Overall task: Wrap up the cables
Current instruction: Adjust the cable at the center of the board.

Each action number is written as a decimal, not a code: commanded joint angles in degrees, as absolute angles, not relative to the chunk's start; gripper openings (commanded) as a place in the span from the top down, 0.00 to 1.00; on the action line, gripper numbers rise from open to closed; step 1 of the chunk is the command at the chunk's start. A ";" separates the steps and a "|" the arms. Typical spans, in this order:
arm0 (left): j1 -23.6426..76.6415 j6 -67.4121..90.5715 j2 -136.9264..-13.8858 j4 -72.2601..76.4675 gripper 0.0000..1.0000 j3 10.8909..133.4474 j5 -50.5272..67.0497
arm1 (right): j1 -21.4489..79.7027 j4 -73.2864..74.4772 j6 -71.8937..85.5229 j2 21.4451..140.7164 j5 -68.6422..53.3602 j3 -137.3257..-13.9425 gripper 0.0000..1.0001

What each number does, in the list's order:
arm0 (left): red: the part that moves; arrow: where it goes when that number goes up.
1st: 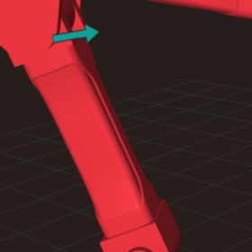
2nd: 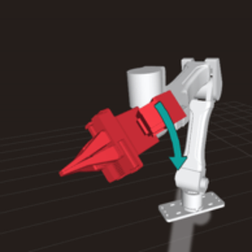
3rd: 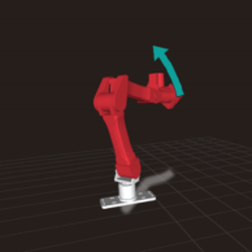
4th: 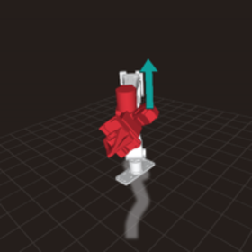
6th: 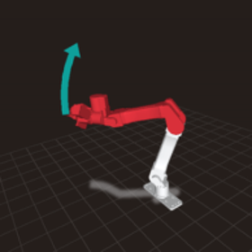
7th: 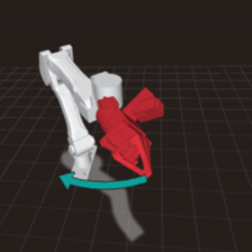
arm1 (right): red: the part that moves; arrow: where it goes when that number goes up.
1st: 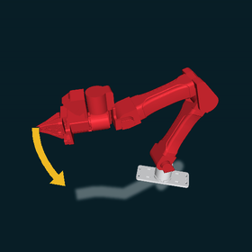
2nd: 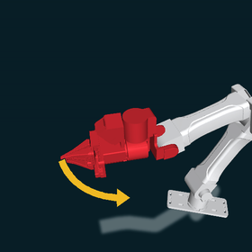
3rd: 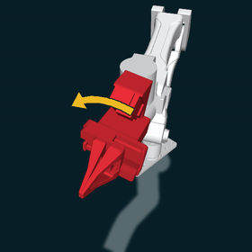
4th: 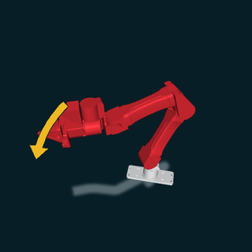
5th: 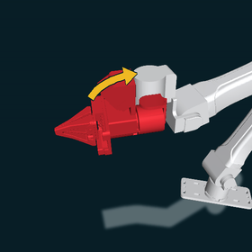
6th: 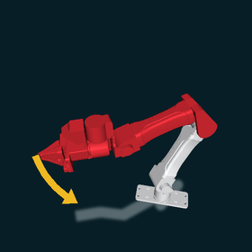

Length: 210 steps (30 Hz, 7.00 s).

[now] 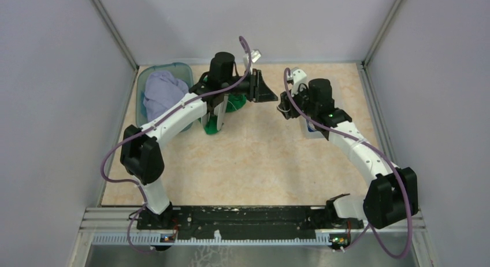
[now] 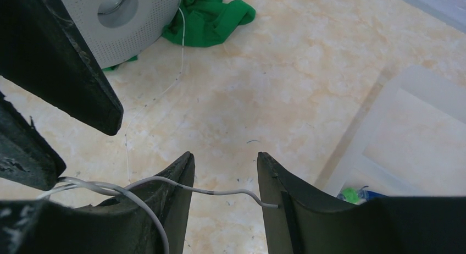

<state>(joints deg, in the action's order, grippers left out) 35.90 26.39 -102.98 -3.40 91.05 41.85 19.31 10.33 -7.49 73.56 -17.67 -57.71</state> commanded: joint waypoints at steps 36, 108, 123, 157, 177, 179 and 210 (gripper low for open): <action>38.67 34.16 -106.99 2.79 0.82 91.26 48.12 | 20.18 6.64 -6.59 71.19 -14.41 -58.02 0.57; 34.28 14.91 -99.01 -7.40 1.00 83.53 36.27 | 12.44 14.65 -8.80 68.47 -16.51 -60.68 0.70; 34.39 13.53 -100.11 -5.45 0.48 82.62 47.06 | 12.42 16.18 -7.11 69.15 -16.24 -64.60 0.78; 41.46 -13.47 -109.77 -2.28 0.85 90.23 43.55 | 12.47 30.01 -8.63 69.15 -32.60 -71.05 0.80; 34.73 -20.25 -91.30 -12.22 1.00 78.65 30.39 | 6.62 37.92 -21.42 66.80 -13.44 -68.60 0.59; 34.40 -20.11 -90.16 -12.30 1.00 77.60 29.79 | 5.45 37.44 -20.08 66.80 -14.81 -67.85 0.53; 29.51 -3.37 -93.79 -14.07 1.00 78.49 36.80 | -6.20 20.27 -2.59 72.98 -53.81 -61.68 0.22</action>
